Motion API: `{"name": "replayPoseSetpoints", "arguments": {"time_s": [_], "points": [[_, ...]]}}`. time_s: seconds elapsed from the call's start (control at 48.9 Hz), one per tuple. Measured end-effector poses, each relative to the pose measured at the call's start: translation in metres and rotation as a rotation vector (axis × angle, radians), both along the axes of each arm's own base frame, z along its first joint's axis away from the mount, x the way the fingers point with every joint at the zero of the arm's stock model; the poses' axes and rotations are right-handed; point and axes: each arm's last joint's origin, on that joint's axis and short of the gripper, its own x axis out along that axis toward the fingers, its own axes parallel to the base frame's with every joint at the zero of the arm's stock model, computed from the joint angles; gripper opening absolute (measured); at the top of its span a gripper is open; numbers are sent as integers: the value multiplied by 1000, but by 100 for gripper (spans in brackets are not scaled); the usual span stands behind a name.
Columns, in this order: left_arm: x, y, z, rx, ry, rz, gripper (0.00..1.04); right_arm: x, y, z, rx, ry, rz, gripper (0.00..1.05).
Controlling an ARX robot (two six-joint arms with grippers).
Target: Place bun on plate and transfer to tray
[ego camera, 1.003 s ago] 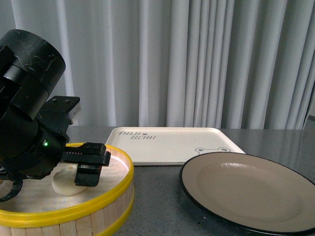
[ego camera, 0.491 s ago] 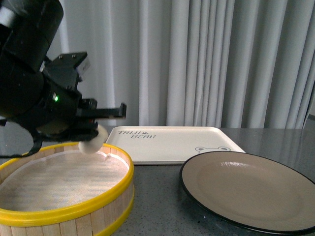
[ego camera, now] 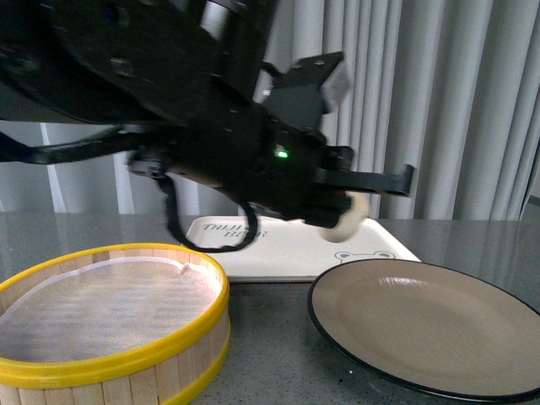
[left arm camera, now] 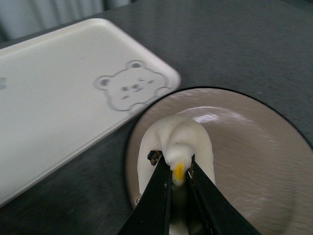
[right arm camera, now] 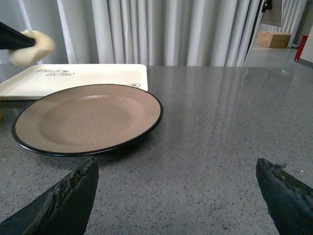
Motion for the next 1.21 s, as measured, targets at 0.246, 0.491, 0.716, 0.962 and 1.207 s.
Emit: {"name": "replayPoseSetpoints", "arguments": {"time_s": [0.246, 0.491, 0.716, 0.962, 1.207], "points": [[-5, -65, -14, 144, 60, -215, 5, 0, 0, 0, 0, 0, 0, 96], [-1, -84, -41, 249, 129, -146, 5, 0, 0, 0, 0, 0, 0, 96], [13, -89, -42, 257, 155, -44, 5, 0, 0, 0, 0, 0, 0, 96], [12, -89, -42, 270, 174, -32, 5, 0, 0, 0, 0, 0, 0, 96], [7, -92, -50, 283, 195, -50, 33, 0, 0, 0, 0, 0, 0, 96]]}}
